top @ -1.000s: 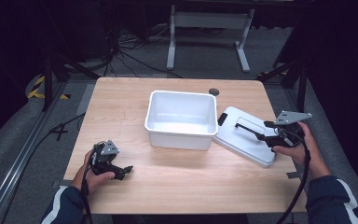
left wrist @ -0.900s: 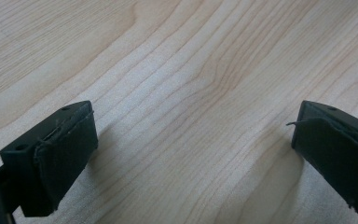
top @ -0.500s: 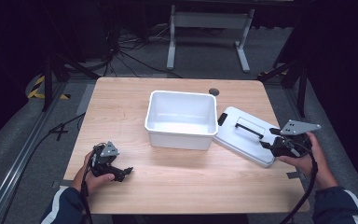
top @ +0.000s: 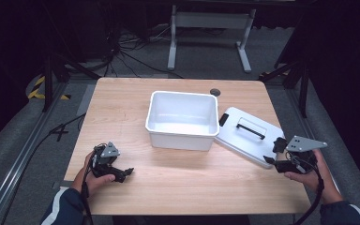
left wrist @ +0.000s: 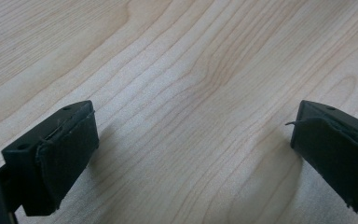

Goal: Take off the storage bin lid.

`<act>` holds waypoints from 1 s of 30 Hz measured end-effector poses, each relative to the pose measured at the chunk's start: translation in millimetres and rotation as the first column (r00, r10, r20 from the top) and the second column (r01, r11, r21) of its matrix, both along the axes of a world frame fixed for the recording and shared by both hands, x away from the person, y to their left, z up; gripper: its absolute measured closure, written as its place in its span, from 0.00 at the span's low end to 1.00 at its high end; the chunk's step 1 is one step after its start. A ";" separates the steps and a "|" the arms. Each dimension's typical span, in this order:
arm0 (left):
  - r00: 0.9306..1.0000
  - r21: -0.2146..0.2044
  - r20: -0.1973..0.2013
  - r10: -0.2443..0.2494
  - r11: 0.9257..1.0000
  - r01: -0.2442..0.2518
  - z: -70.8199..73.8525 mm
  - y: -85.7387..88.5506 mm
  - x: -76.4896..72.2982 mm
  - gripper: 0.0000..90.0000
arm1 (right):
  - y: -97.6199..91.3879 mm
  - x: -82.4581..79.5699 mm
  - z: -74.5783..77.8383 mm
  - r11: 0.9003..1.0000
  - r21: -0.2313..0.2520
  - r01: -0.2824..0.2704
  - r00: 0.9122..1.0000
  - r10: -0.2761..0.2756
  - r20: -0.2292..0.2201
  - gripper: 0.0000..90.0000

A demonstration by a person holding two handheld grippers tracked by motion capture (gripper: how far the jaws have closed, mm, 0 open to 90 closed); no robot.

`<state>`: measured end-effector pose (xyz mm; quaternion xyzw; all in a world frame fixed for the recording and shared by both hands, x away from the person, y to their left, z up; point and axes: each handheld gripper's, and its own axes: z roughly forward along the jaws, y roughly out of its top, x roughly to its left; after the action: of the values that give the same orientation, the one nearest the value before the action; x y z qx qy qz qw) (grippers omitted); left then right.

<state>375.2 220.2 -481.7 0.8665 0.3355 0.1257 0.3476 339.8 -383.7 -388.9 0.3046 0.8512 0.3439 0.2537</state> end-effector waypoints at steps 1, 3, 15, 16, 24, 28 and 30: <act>1.000 0.000 0.000 0.000 1.000 0.000 0.0 0.0 0.0 0.01 | -0.5 -2.3 -2.5 1.000 0.002 0.000 1.000 0.000 -0.005 0.34; 1.000 0.000 0.000 0.000 1.000 0.000 0.0 0.0 0.0 0.01 | -1.6 -6.5 -7.2 1.000 0.012 -0.005 1.000 0.005 -0.005 0.34; 1.000 -0.003 -0.005 0.002 1.000 -0.002 -0.2 -0.4 -0.3 0.01 | -9.5 -23.2 -40.6 1.000 0.018 0.004 1.000 -0.004 -0.031 0.35; 1.000 -0.002 -0.003 0.001 1.000 -0.001 -0.1 -0.3 -0.2 0.01 | -10.6 -24.6 -43.4 1.000 0.024 0.009 0.999 -0.008 -0.031 0.35; 1.000 -0.003 -0.002 0.002 1.000 -0.002 -0.3 -0.4 0.1 0.01 | -19.6 -30.6 -62.3 0.997 0.050 0.055 0.997 -0.052 -0.064 0.34; 1.000 -0.003 -0.007 0.004 1.000 -0.004 -0.3 -0.6 0.0 0.01 | -24.1 -31.0 -71.0 0.994 0.079 0.079 0.994 -0.072 -0.084 0.32; 1.000 -0.003 -0.007 0.004 1.000 -0.004 -0.3 -0.6 0.0 0.01 | -25.1 -30.0 -74.2 0.992 0.084 0.092 0.992 -0.084 -0.096 0.32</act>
<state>375.1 219.6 -482.0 0.8658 0.3384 0.1228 0.3476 309.8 -408.8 -463.1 0.3683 0.8317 0.3554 0.2153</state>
